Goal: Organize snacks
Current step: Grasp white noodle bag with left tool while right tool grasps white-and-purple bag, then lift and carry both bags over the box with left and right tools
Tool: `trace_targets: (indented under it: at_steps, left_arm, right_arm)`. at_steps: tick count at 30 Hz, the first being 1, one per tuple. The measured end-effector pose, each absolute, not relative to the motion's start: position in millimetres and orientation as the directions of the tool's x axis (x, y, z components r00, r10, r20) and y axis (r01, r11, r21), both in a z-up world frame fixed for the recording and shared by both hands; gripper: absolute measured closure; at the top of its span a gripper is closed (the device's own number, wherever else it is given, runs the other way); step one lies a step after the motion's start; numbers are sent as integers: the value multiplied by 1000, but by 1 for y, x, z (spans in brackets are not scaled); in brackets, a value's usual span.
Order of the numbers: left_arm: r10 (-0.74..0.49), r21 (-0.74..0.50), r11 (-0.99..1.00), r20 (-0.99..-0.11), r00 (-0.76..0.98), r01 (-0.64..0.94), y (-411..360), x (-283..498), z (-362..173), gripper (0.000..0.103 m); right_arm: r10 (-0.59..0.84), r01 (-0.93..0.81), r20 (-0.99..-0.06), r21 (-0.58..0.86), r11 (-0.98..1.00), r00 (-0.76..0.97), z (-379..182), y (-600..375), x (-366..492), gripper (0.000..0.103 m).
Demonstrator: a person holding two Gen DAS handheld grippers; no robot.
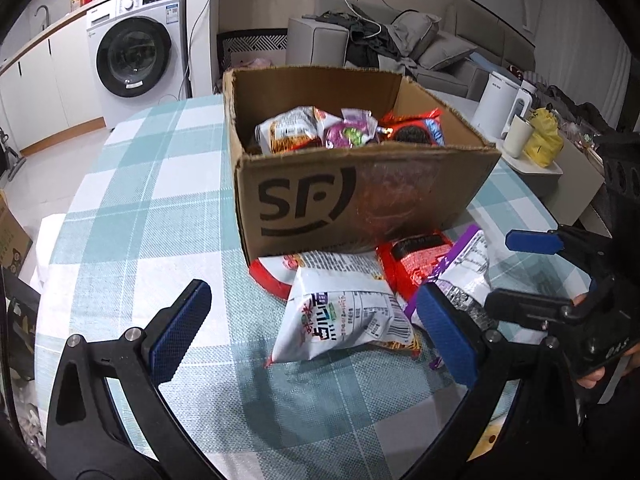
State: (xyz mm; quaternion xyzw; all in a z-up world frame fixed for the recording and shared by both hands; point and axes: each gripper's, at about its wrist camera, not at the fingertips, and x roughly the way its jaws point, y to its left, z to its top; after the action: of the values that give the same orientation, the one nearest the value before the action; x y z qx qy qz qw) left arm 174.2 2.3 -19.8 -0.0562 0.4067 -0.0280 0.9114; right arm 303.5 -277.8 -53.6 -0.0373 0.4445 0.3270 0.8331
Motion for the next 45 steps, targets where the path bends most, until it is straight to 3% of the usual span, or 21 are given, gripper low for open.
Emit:
trace_targets:
  at_steps: [13, 23, 32, 38, 41, 42, 45]
  left_arm:
    - [-170, -238, 971, -761, 627, -27, 13, 188, -47, 1]
    - [-155, -212, 977, -779, 608, -23, 13, 193, -62, 1]
    - [-185, -242, 970, -772, 608, -12, 18, 194, -68, 2]
    - [-257, -313, 949, -745, 615, 17, 24, 193, -71, 21]
    - [-292, -346, 938, -733, 614, 32, 26, 194, -72, 38]
    - [-302, -356, 934, -731, 612, 35, 26, 194, -72, 40]
    - [-300, -351, 935, -727, 617, 40, 26, 193, -71, 45]
  right_arm:
    - [521, -622, -788, 234, 747, 329, -69, -264, 299, 1]
    - [508, -627, -800, 224, 746, 319, -77, -263, 300, 2]
    - [511, -636, -806, 230, 737, 300, -81, -265, 299, 18]
    - [536, -662, -799, 248, 707, 273, -82, -261, 295, 32]
    - [540, -680, -796, 237, 694, 274, -81, -260, 291, 35]
    - [544, -683, -793, 237, 691, 275, -81, -261, 291, 43]
    - [565, -689, -775, 245, 682, 283, -75, -266, 289, 44]
